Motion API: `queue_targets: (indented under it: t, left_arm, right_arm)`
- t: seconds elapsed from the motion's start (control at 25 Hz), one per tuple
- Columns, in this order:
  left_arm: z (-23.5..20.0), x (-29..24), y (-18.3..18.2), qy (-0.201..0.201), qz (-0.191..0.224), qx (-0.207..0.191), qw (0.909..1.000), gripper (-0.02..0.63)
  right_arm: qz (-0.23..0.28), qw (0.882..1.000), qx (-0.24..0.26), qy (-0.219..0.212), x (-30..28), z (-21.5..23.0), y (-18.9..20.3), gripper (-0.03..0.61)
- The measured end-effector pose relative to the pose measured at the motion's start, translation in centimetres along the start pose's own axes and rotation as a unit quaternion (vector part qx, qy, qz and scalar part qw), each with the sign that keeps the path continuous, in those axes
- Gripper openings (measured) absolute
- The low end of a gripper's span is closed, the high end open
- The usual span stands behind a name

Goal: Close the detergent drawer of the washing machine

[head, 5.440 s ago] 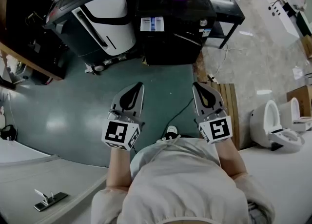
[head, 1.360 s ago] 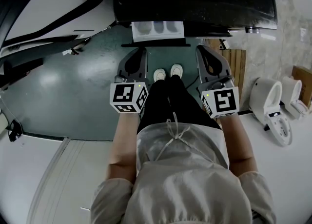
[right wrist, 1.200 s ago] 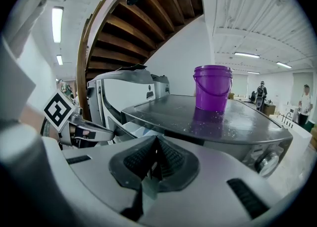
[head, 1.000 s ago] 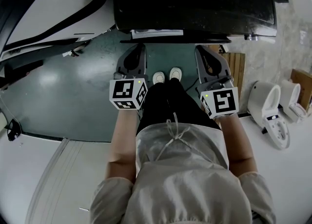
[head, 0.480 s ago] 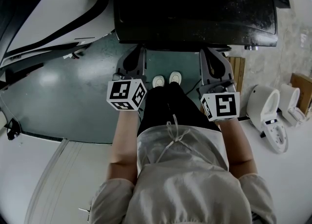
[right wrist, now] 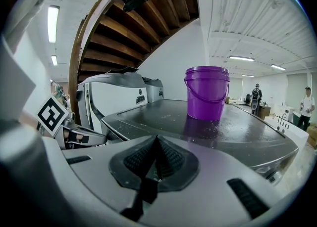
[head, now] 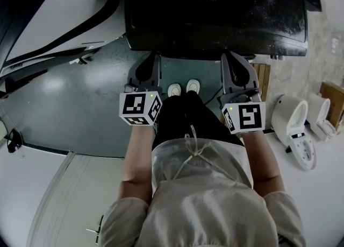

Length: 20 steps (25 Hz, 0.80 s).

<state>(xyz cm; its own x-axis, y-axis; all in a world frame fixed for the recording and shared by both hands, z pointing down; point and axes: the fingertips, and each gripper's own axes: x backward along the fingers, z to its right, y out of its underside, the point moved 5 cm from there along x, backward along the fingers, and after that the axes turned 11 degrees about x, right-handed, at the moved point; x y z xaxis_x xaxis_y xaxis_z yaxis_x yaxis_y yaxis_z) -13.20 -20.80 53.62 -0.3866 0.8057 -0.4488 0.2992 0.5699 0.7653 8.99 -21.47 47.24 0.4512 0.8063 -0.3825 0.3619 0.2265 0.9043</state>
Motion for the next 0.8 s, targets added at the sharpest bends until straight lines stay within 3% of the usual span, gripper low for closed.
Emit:
queue_targets:
  t: [0.2, 0.32, 0.64, 0.8]
  left_arm:
    - [-0.1, -0.5, -0.1, -0.006, -0.011, 0.022, 0.9997, 0.018]
    - [0.0, -0.4, -0.1, -0.012, -0.016, -0.005, 0.9998, 0.018]
    - [0.4, 0.6, -0.4, 0.006, -0.03, -0.009, 0.9995, 0.018]
    - [1.1, 2.7, -1.1, 0.002, -0.023, -0.016, 0.9996, 0.018]
  right_arm:
    - [-0.005, 1.0, 0.005, -0.006, 0.0, -0.5, 0.2, 0.006]
    - [-0.003, 1.0, 0.005, -0.009, 0.2, -0.7, -0.1, 0.006]
    - [-0.001, 1.0, 0.001, 0.004, 1.6, -0.4, -0.8, 0.006]
    - [0.013, 1.0, -0.007, -0.013, 2.5, -0.6, -1.9, 0.006]
